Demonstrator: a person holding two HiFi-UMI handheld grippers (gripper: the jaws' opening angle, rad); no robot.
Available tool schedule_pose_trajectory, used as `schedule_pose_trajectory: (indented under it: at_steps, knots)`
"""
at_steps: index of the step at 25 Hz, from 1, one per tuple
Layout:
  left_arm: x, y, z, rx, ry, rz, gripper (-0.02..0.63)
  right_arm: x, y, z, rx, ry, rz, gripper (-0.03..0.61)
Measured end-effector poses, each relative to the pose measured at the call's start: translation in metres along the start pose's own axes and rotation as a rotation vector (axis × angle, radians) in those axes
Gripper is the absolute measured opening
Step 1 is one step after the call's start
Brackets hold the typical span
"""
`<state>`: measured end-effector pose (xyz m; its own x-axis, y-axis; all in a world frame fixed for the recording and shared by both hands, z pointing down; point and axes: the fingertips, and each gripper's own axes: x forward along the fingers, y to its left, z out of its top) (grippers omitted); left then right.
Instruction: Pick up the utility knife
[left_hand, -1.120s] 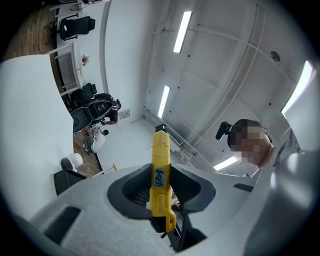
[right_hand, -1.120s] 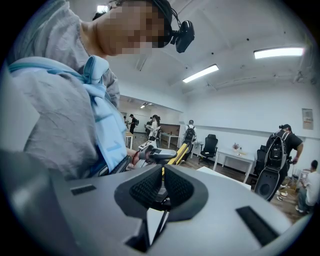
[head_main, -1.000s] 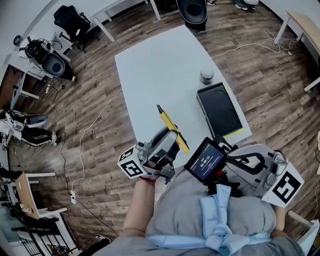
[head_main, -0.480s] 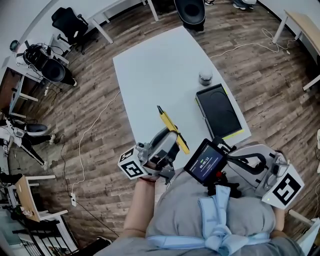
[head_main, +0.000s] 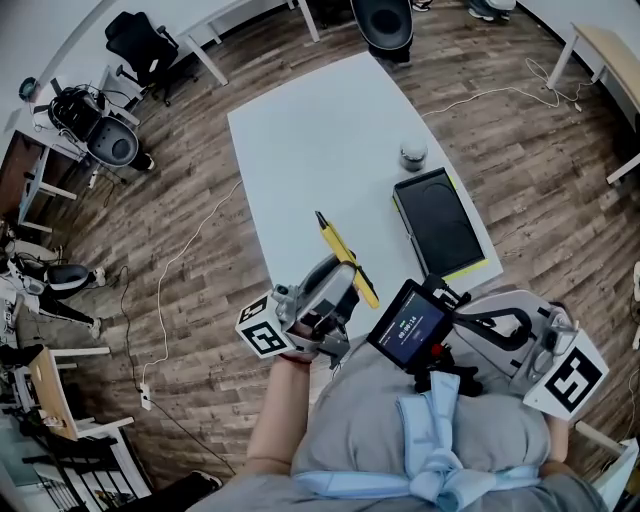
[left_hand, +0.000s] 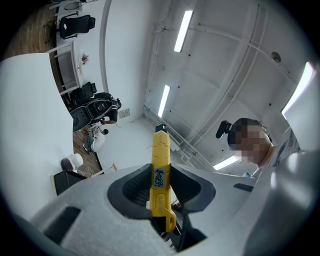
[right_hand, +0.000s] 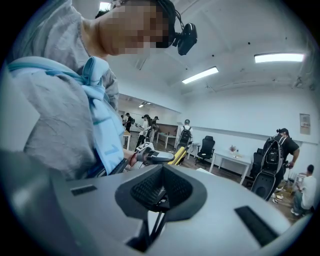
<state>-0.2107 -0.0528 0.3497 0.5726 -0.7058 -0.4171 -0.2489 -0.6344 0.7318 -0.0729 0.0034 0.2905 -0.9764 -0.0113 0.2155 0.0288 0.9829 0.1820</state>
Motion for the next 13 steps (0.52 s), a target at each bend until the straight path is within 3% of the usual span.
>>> schedule_pose_trajectory:
  at_steps: [13]
  knots:
    - [0.0004, 0.0009, 0.0016, 0.002, 0.008, 0.006, 0.123, -0.0011, 0.0000, 0.0029, -0.004, 0.005, 0.003, 0.026]
